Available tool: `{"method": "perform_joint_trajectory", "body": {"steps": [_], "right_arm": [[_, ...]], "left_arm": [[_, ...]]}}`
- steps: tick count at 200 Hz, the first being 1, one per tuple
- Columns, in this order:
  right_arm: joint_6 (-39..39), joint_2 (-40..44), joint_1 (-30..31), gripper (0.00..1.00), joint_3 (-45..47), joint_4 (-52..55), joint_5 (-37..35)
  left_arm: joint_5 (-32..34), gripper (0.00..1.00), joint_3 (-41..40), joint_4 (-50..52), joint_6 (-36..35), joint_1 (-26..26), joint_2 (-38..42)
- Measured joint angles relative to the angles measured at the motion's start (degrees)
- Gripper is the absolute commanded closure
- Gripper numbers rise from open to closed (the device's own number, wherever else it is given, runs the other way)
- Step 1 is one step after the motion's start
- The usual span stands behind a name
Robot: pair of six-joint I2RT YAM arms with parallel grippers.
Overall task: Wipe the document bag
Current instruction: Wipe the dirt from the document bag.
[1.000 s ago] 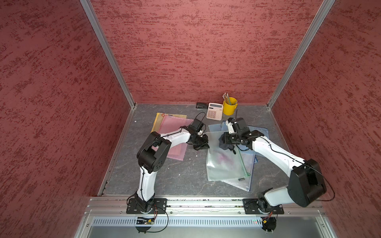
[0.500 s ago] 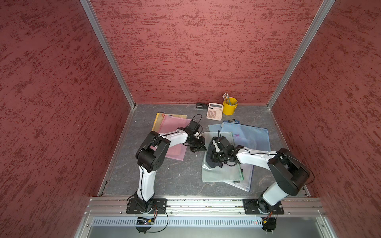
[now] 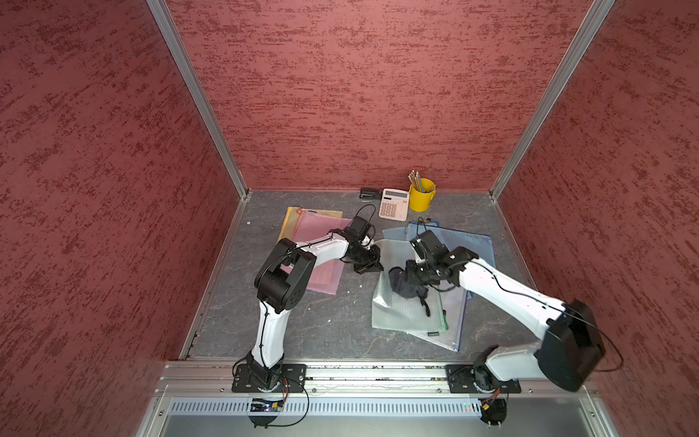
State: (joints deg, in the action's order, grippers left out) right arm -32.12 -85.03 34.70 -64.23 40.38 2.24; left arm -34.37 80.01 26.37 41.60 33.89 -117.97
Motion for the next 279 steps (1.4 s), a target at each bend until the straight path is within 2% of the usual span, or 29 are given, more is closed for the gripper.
{"method": "perform_joint_trajectory", "body": {"steps": [27, 41, 55, 79, 105, 133, 159, 178, 191, 207, 225, 259, 279], "right_arm": [[2.43, -11.65, -0.11, 1.0, -3.65, -8.94, -1.55], [3.02, -16.2, -0.11, 1.0, -1.38, -12.41, -1.81], [2.97, -17.07, -0.11, 1.0, 2.84, -16.11, -1.95], [1.95, -10.97, 0.22, 1.0, 11.39, -22.01, -2.67], [-3.21, 0.09, 1.77, 1.0, 24.79, -25.88, -2.62], [-11.67, 12.13, 7.98, 1.0, 33.33, -22.01, -2.73], [-15.32, 16.96, 11.13, 1.0, 29.05, -4.74, -2.82], [-13.86, 15.69, 9.18, 1.0, 18.78, 6.58, -5.57], [-11.26, 12.74, 8.07, 1.0, 10.64, 8.09, -6.86], [-7.96, 7.32, 7.45, 1.0, 3.76, 4.68, -7.21], [-5.7, 0.35, 7.45, 1.0, 1.7, -2.23, -6.36], [-5.46, -11.78, 7.48, 1.0, 8.74, -14.53, -4.09], [-7.17, -10.36, 7.52, 1.0, 13.2, -20.24, -4.02]], "left_arm": [[0.81, 1.0, -0.46, -0.74, 1.57, 1.55, 0.0], [2.03, 1.0, -0.52, -1.18, 2.8, 2.1, -0.04], [3.45, 1.0, -0.96, -1.42, 4.35, 2.19, -0.46], [3.17, 1.0, -1.55, -3.19, 7.5, 2.1, -0.68], [2.05, 1.0, -3.3, -6.91, 11.45, 2.19, -0.9], [1.36, 1.0, -4.28, -8.92, 14.47, 2.25, -1.07], [1.16, 1.0, -4.28, -10.8, 16.02, 2.23, -1.73], [1.64, 1.0, -4.26, -11.78, 16.44, 2.01, -1.97], [1.88, 1.0, -4.15, -12.35, 16.41, 1.75, -1.97], [2.25, 1.0, -4.15, -12.48, 16.15, 1.66, -1.97], [2.58, 1.0, -4.55, -12.63, 15.56, 1.46, -1.79], [3.17, 1.0, -6.23, -13.14, 14.97, 1.14, -1.07], [2.71, 1.0, -6.73, -13.7, 14.86, 0.85, -1.05]]}}
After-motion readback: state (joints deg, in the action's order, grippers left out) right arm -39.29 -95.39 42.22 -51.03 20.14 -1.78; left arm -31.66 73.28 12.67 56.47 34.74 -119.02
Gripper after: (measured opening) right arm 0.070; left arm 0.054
